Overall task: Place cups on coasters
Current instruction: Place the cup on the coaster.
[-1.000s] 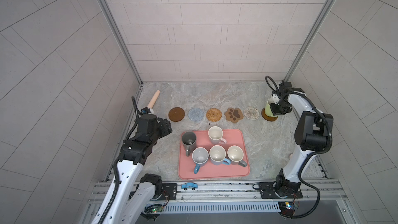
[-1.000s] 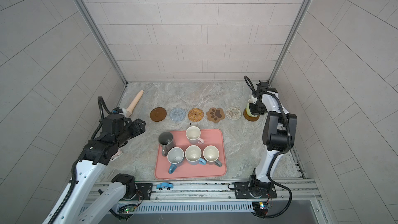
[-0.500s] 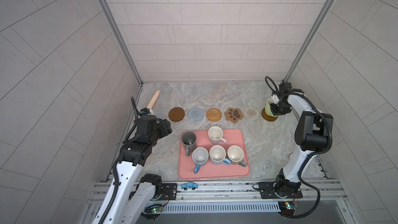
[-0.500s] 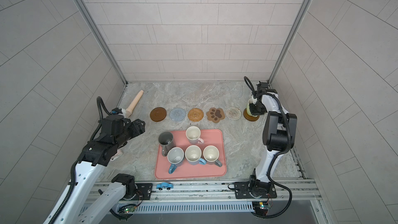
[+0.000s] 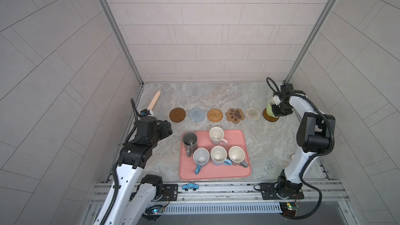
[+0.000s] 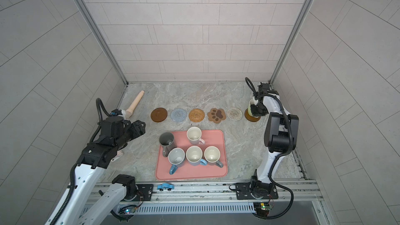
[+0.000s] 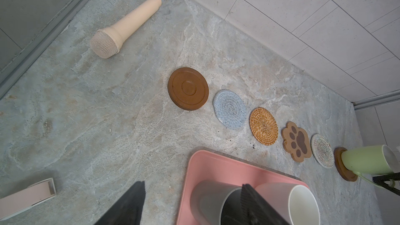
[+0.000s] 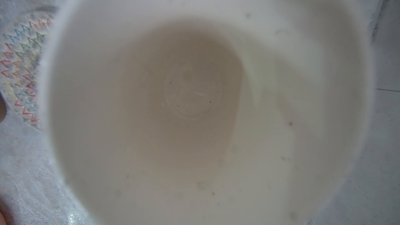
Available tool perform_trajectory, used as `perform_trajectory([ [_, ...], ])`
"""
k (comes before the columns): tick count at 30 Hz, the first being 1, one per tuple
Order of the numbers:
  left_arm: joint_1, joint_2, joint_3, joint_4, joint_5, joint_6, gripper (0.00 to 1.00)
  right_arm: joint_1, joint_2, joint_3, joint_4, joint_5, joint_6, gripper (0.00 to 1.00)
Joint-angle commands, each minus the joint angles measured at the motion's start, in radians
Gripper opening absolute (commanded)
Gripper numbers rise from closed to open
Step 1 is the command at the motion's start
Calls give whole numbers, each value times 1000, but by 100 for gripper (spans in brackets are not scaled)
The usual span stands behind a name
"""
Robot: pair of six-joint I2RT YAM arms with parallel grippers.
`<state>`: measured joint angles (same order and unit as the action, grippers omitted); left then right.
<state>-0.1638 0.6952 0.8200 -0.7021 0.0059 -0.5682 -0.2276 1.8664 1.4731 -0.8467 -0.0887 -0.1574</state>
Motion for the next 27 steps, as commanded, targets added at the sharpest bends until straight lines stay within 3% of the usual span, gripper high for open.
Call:
perform_trajectory([
  [1, 3, -17, -15, -17, -11, -5, 77, -5, -38, -19, -40, 18, -18, 5],
  [27, 4, -43, -30, -24, -21, -9, 77, -5, -52, -39, -41, 27, -24, 5],
])
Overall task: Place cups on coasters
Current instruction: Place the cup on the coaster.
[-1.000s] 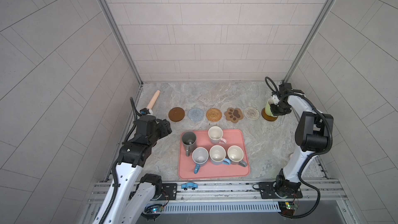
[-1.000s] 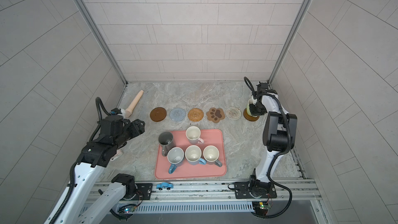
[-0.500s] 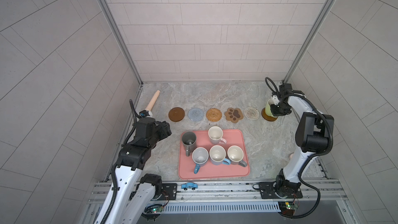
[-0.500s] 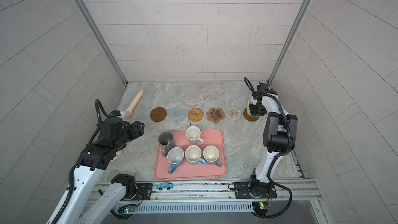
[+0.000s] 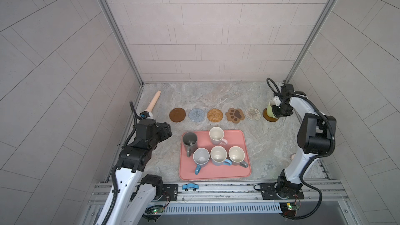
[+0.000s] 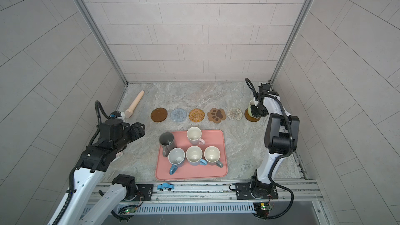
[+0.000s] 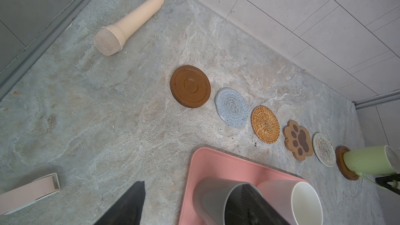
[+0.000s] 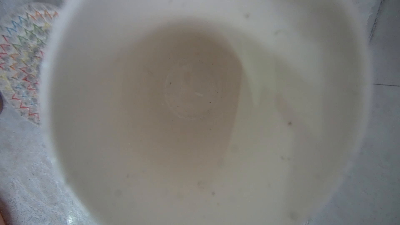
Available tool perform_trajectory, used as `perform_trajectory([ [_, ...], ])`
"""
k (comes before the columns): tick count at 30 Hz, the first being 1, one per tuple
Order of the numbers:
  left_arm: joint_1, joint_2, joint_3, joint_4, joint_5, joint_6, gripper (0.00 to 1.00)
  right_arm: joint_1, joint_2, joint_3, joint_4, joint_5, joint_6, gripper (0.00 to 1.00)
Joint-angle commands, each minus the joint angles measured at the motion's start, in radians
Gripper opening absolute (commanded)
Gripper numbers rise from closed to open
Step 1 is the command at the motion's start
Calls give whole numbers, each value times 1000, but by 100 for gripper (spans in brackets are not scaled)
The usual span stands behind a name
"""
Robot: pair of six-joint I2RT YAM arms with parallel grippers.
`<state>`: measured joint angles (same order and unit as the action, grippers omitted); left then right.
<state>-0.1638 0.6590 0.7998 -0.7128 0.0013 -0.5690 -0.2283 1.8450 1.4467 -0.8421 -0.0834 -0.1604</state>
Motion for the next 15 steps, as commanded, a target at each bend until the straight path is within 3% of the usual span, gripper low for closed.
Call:
perform_trajectory([
  [1, 4, -8, -11, -11, -15, -8, 77, -4, -28, -12, -48, 21, -21, 5],
  [15, 4, -6, -10, -8, -12, -8, 77, -5, -24, -17, -48, 28, -16, 19],
])
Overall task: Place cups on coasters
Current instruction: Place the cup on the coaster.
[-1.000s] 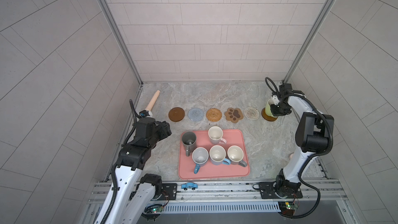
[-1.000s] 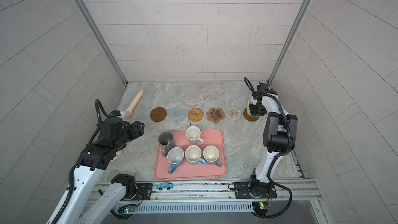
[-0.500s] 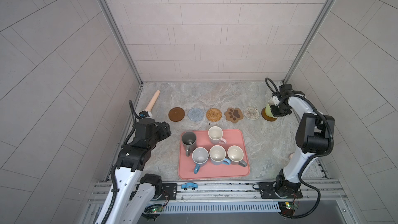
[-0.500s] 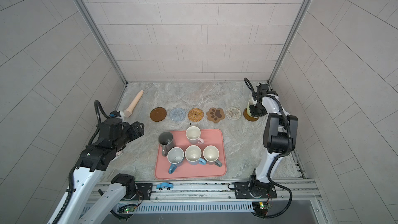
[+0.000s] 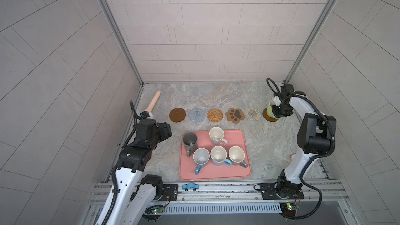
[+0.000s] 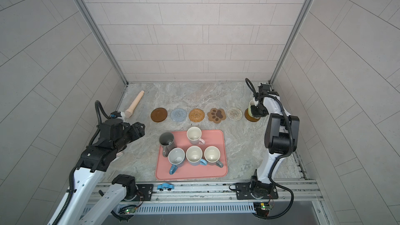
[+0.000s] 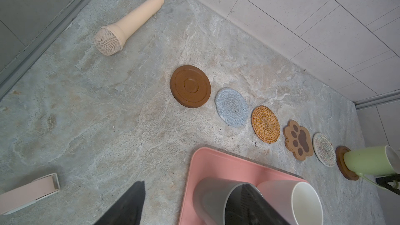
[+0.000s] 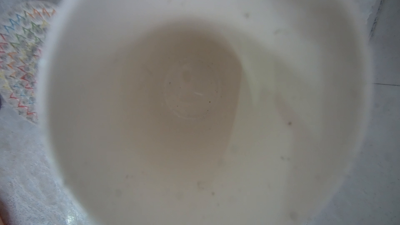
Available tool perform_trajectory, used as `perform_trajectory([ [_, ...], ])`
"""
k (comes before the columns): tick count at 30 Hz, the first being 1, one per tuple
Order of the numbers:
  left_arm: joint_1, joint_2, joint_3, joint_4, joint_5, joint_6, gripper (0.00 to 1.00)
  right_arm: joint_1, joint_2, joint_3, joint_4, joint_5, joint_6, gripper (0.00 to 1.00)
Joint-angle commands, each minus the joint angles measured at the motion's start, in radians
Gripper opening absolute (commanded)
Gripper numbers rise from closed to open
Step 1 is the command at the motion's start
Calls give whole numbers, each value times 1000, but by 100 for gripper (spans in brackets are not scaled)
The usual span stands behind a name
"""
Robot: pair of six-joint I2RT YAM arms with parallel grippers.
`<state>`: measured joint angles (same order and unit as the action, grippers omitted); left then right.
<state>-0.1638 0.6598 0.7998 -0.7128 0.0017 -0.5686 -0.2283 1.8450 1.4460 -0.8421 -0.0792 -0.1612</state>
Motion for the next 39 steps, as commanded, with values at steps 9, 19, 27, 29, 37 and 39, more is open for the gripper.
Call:
perform_trajectory([
  [9, 4, -8, -9, -8, -11, -7, 77, -4, -28, -16, -49, 22, -14, 27],
  [19, 4, -9, -7, -5, -14, -4, 77, -4, -55, -7, -52, 19, -8, 39],
  [27, 4, 8, 17, -2, -31, 31, 77, -6, -104, 10, -61, 12, 7, 45],
  [29, 4, 17, 23, 1, -32, 38, 77, -4, -120, 24, -74, 15, 18, 47],
  [37, 4, 37, 33, 24, -35, 34, 78, -3, -212, 38, -91, 28, 58, 54],
  [39, 4, 45, 39, 29, -42, 33, 78, -3, -228, 48, -101, 27, 77, 55],
])
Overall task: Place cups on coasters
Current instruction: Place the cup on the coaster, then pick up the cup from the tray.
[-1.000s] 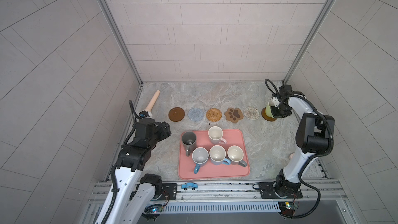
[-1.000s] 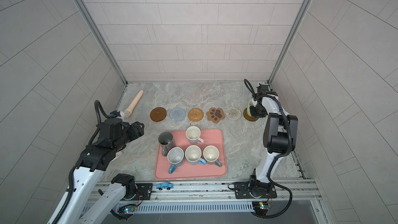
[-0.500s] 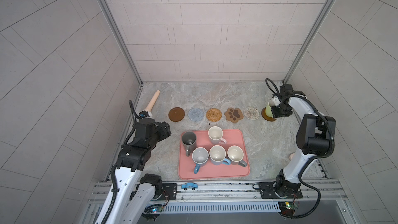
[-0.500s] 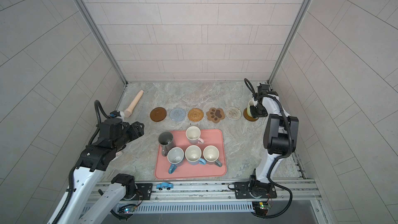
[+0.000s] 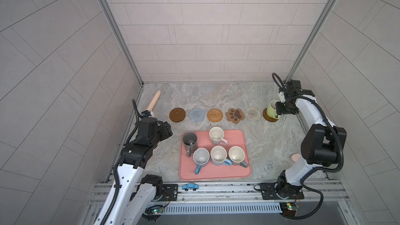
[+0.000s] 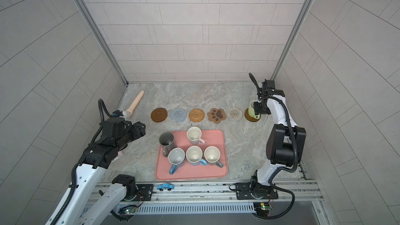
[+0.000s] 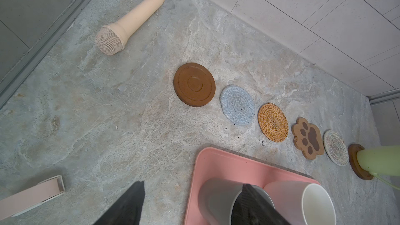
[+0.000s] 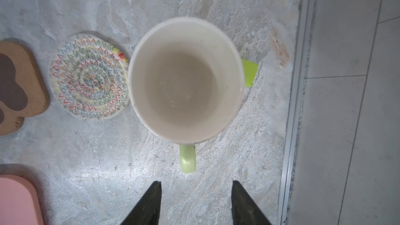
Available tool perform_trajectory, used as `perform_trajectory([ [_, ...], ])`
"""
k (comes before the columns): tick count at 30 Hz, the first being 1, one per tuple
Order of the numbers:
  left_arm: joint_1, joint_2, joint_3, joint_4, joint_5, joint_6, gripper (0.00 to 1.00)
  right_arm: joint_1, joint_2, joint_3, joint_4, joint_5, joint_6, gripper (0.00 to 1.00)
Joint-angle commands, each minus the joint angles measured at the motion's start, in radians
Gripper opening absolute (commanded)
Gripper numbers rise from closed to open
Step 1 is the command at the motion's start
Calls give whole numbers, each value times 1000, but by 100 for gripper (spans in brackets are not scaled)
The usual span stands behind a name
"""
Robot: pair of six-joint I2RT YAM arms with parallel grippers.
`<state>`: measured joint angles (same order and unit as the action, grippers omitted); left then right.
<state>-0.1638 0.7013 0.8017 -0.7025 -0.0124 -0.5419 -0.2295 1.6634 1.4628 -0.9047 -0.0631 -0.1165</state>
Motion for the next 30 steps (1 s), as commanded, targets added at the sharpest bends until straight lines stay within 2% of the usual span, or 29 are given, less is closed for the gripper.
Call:
perform_trajectory([
  [1, 3, 9, 40, 20, -33, 6, 78, -1, -55, 38, -46, 11, 38, 56],
  [12, 4, 68, 90, 41, -44, 15, 78, 73, -175, 16, -57, -9, 143, 60],
  [30, 4, 103, 83, 84, -54, 5, 78, 417, -374, -66, -65, -10, 252, 60],
])
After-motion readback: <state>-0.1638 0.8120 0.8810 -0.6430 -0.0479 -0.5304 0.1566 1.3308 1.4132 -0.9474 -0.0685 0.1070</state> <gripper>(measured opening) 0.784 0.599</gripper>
